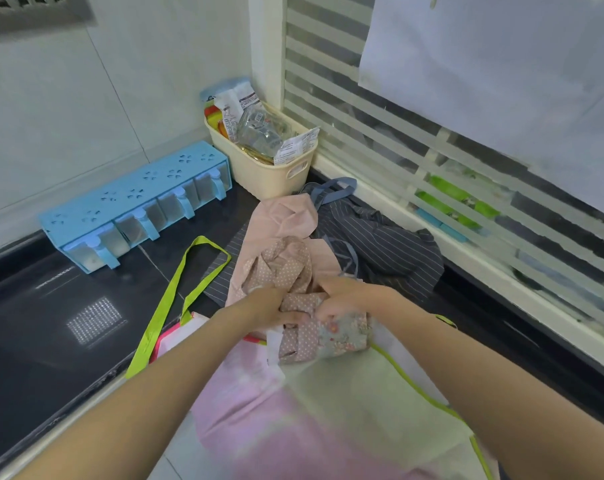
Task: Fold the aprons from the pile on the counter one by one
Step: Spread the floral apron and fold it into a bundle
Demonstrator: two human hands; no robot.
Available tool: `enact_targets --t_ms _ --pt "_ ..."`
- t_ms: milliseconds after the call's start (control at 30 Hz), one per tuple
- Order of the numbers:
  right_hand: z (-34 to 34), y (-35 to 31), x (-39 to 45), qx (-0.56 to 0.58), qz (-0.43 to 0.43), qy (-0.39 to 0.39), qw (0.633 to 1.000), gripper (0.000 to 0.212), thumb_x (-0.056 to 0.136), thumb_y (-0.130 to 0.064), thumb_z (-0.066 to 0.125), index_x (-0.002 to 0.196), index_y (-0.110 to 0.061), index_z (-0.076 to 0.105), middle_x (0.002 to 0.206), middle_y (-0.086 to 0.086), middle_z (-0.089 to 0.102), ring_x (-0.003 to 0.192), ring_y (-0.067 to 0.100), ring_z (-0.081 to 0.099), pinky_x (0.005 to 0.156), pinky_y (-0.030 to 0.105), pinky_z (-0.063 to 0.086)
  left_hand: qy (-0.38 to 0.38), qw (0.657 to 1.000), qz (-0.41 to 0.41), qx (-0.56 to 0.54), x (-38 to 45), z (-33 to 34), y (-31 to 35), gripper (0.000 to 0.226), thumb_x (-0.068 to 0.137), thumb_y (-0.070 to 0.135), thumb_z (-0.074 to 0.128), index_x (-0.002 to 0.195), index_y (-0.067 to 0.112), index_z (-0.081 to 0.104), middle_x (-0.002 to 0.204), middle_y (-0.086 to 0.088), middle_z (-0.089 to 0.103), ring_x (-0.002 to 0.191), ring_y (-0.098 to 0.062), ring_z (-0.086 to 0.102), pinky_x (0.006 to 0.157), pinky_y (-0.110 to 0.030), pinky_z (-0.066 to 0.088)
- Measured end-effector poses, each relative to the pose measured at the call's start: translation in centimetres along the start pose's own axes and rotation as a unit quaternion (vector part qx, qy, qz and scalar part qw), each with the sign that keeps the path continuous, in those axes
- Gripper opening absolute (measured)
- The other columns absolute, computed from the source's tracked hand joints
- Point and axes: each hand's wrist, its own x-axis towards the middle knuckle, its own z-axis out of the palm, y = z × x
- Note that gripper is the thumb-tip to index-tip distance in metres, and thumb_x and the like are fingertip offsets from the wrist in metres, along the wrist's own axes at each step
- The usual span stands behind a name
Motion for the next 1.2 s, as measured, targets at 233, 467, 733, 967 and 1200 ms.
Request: enact_targets --t_ms 233,467,733,967,1200 --pt "-2.2 -3.1 3.5 0.247 0.002 0.141 0.959 0.040 0.087 -0.041 0.063 0.116 -0.013 0.057 0.112 0.008 0.061 0.109 0.024 0.057 0.098 0.038 0.046 0.014 0.998 0.040 0.035 0.9 0.7 -1.1 0.075 0.084 0.061 0.050 0.138 0.011 0.039 0.130 -0.013 0.048 0.116 -0.028 0.046 0.097 -0.034 0.039" --pt "-0.8 -7.6 5.9 -0.011 0.109 0.230 0.967 0.043 0.099 -0.029 0.043 0.134 -0.004 0.047 0.135 0.015 0.050 0.122 0.032 0.048 0.093 0.038 0.041 0.034 0.996 0.081 0.003 0.3 0.3 -1.1 0.070 0.086 0.055 0.054 0.138 0.010 0.041 0.134 -0.008 0.052 0.117 -0.026 0.052 0.098 -0.035 0.040" --pt "-6.4 -4.2 1.0 -0.072 0.141 0.406 0.900 0.029 0.099 -0.014 0.041 0.124 -0.005 0.051 0.126 0.015 0.055 0.115 0.033 0.054 0.087 0.037 0.045 0.037 0.997 0.070 -0.016 3.8 -2.5 2.2 0.054 0.088 0.047 0.056 0.111 -0.001 0.058 0.108 -0.015 0.063 0.099 -0.029 0.058 0.081 -0.031 0.042" --pt "-9.7 1.1 -3.3 -0.006 0.110 0.447 0.888 0.018 0.094 -0.011 0.046 0.107 -0.005 0.057 0.113 0.013 0.057 0.106 0.029 0.053 0.076 0.030 0.038 0.032 0.974 0.101 0.199 6.5 -4.2 6.9 0.059 0.091 0.052 0.047 0.119 0.001 0.055 0.131 -0.015 0.043 0.119 -0.031 0.041 0.102 -0.037 0.032" --pt "-11.6 3.8 -5.2 0.435 0.092 0.296 0.846 0.003 0.085 -0.005 0.059 0.087 -0.004 0.057 0.070 0.009 0.053 0.060 0.016 0.050 0.063 0.030 0.050 0.039 0.977 0.196 0.078 7.9 -5.1 9.3 0.058 0.076 0.041 0.075 0.114 -0.001 0.060 0.142 -0.011 0.027 0.124 -0.025 0.040 0.097 -0.026 0.033"
